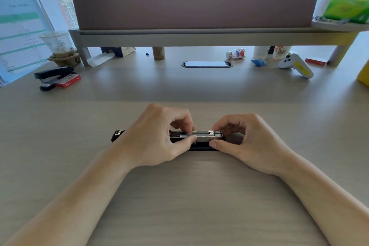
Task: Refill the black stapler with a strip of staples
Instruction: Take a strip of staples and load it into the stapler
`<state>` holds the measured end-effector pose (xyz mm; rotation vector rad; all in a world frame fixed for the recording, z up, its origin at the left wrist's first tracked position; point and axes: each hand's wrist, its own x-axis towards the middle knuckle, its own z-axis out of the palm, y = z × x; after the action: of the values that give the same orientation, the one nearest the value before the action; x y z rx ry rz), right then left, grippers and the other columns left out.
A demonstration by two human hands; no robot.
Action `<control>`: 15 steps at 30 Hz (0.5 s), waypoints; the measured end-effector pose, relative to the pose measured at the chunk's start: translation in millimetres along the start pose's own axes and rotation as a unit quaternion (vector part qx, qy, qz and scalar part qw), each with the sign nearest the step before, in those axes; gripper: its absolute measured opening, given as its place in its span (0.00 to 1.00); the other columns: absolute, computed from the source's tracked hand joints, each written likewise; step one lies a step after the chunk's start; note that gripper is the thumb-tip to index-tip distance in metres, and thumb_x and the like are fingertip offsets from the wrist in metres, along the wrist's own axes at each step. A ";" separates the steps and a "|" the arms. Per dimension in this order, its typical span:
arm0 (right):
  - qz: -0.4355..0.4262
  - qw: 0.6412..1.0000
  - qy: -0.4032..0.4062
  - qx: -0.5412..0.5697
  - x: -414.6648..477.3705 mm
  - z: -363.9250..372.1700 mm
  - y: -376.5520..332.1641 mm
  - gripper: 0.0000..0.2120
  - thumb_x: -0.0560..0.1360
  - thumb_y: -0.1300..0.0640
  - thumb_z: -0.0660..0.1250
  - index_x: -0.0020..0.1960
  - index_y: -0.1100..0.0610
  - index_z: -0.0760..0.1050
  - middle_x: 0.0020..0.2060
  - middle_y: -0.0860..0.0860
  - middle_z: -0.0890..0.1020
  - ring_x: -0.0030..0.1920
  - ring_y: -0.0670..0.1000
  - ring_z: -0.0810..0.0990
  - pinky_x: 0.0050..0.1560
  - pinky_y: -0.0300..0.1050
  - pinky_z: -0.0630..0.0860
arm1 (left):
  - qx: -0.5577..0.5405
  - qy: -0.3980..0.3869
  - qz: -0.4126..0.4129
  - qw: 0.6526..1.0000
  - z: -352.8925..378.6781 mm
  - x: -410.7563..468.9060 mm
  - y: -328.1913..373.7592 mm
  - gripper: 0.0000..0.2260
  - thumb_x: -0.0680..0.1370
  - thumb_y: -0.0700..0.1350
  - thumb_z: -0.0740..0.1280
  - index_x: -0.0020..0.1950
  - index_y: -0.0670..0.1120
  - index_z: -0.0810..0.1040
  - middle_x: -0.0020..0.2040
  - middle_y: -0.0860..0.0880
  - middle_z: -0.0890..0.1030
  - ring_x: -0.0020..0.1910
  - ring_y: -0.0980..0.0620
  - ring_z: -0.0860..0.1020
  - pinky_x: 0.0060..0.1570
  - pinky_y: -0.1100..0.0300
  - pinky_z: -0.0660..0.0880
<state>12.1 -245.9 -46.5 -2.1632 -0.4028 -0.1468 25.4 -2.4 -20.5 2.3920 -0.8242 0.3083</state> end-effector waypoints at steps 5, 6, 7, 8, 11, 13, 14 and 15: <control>-0.003 1.000 0.005 -0.007 0.1 0.5 0.7 0.06 0.71 0.57 0.81 0.45 0.51 0.86 0.39 0.48 0.90 0.42 0.47 0.89 0.49 0.44 0.84 | 0.023 -0.004 0.008 1.000 4.7 -1.3 -1.8 0.05 0.72 0.52 0.76 0.43 0.52 0.84 0.38 0.55 0.86 0.32 0.51 0.81 0.35 0.64 0.74; -0.002 1.000 0.005 -0.006 0.1 0.7 0.9 0.06 0.71 0.57 0.81 0.45 0.51 0.86 0.39 0.48 0.90 0.42 0.47 0.89 0.50 0.44 0.84 | 0.022 -0.002 0.009 1.000 5.0 -1.1 -0.8 0.05 0.72 0.51 0.76 0.44 0.53 0.84 0.38 0.56 0.86 0.31 0.51 0.80 0.35 0.62 0.75; -0.002 1.000 0.005 -0.005 0.1 0.7 0.8 0.06 0.71 0.57 0.81 0.46 0.51 0.86 0.39 0.48 0.90 0.42 0.47 0.89 0.50 0.45 0.84 | 0.021 -0.003 0.012 1.000 5.5 -0.7 -0.3 0.05 0.72 0.51 0.76 0.44 0.53 0.84 0.38 0.56 0.86 0.31 0.51 0.80 0.36 0.60 0.76; -0.002 1.000 0.006 -0.005 0.2 0.5 1.0 0.06 0.71 0.56 0.81 0.46 0.51 0.86 0.40 0.48 0.90 0.42 0.47 0.89 0.51 0.46 0.84 | 0.020 -0.005 0.015 1.000 6.1 -0.6 0.1 0.04 0.72 0.51 0.76 0.45 0.53 0.84 0.38 0.56 0.86 0.32 0.51 0.81 0.37 0.58 0.76; -0.002 1.000 0.005 -0.010 -0.2 0.3 0.8 0.06 0.71 0.56 0.81 0.46 0.51 0.86 0.40 0.48 0.90 0.42 0.48 0.89 0.51 0.47 0.84 | 0.016 -0.012 0.019 1.000 7.1 -0.7 1.7 0.04 0.73 0.50 0.76 0.45 0.54 0.84 0.38 0.57 0.85 0.35 0.51 0.83 0.39 0.56 0.77; -0.005 1.000 0.004 -0.012 0.0 0.6 0.4 0.06 0.71 0.56 0.81 0.46 0.51 0.86 0.40 0.48 0.90 0.42 0.48 0.89 0.50 0.47 0.84 | 0.018 -0.009 0.014 1.000 7.0 -0.1 0.7 0.05 0.72 0.50 0.77 0.45 0.54 0.84 0.39 0.57 0.85 0.35 0.53 0.82 0.37 0.63 0.76; -0.005 1.000 0.006 -0.010 0.6 0.6 0.6 0.06 0.71 0.56 0.81 0.46 0.51 0.86 0.40 0.48 0.90 0.42 0.47 0.89 0.50 0.46 0.84 | 0.018 -0.006 0.010 1.000 6.6 0.3 0.2 0.05 0.72 0.50 0.77 0.45 0.54 0.84 0.39 0.57 0.85 0.35 0.54 0.82 0.36 0.67 0.73; -0.004 1.000 0.006 -0.006 1.1 0.4 0.7 0.06 0.71 0.57 0.81 0.46 0.51 0.86 0.39 0.48 0.90 0.42 0.47 0.89 0.50 0.46 0.84 | 0.019 -0.006 0.008 1.000 5.7 0.6 -0.1 0.07 0.72 0.50 0.78 0.46 0.54 0.83 0.40 0.58 0.85 0.37 0.56 0.82 0.37 0.71 0.72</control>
<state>13.3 -245.8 -47.0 -2.1715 -0.4041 -0.1658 26.1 -6.1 -24.9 2.4251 -0.8500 0.3187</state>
